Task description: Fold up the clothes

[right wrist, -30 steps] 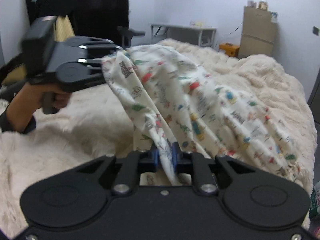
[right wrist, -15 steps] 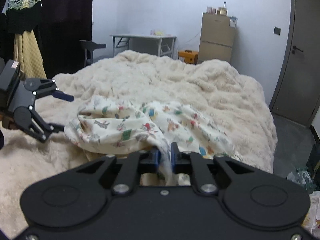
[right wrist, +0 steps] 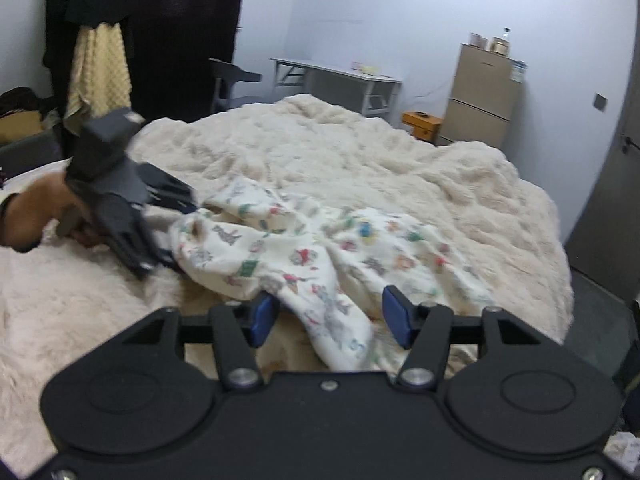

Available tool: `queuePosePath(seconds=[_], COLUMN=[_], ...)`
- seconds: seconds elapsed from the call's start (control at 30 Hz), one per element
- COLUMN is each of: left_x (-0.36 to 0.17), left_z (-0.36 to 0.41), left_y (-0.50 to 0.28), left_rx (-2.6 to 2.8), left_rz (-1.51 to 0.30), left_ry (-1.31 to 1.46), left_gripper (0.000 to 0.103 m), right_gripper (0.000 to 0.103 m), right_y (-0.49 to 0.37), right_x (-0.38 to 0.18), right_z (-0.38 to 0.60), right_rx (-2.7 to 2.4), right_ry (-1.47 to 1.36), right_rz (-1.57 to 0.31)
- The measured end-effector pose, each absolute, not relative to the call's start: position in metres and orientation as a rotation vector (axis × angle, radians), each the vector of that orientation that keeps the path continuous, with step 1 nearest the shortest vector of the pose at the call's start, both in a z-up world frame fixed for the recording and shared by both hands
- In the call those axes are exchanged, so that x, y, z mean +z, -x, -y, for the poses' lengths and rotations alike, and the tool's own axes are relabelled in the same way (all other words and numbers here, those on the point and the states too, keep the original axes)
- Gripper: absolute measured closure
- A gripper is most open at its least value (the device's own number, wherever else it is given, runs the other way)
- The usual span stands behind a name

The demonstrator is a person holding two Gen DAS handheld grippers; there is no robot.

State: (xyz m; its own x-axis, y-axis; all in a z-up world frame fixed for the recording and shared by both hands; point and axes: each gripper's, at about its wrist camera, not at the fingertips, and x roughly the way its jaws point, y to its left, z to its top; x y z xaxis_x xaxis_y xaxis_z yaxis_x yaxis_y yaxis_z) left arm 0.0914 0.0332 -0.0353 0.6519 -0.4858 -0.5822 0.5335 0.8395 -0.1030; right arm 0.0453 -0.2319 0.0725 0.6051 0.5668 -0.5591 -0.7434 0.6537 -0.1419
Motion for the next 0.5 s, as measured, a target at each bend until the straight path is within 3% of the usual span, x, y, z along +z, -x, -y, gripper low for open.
queuePosePath(seconds=[0.13,0.17,0.2,0.3,0.5], left_x=[-0.036,-0.034,-0.03,-0.004,0.047], left_z=[-0.013,-0.011,-0.01,-0.007,0.0], left_y=[-0.094,-0.092,-0.089,-0.071,-0.034], left_rx=[-0.5,-0.483,-0.45,-0.293,0.18], left_rz=[-0.604,-0.591,-0.564,-0.44,-0.143], left_ry=[-0.13,-0.144,-0.173,-0.328,-0.71], left_gripper=[0.082,0.09,0.091,0.094,0.094], right_gripper=[0.053,0.065,0.075,0.082,0.086], right_y=[-0.05,-0.051,-0.053,-0.054,-0.055], right_x=[0.056,0.053,0.05,0.05,0.06], right_z=[0.214,0.212,0.21,0.213,0.23], right_rx=[0.762,0.748,0.733,0.695,0.649], right_ry=[0.416,0.429,0.44,0.444,0.414], right_rz=[-0.521,-0.53,-0.538,-0.537,-0.518])
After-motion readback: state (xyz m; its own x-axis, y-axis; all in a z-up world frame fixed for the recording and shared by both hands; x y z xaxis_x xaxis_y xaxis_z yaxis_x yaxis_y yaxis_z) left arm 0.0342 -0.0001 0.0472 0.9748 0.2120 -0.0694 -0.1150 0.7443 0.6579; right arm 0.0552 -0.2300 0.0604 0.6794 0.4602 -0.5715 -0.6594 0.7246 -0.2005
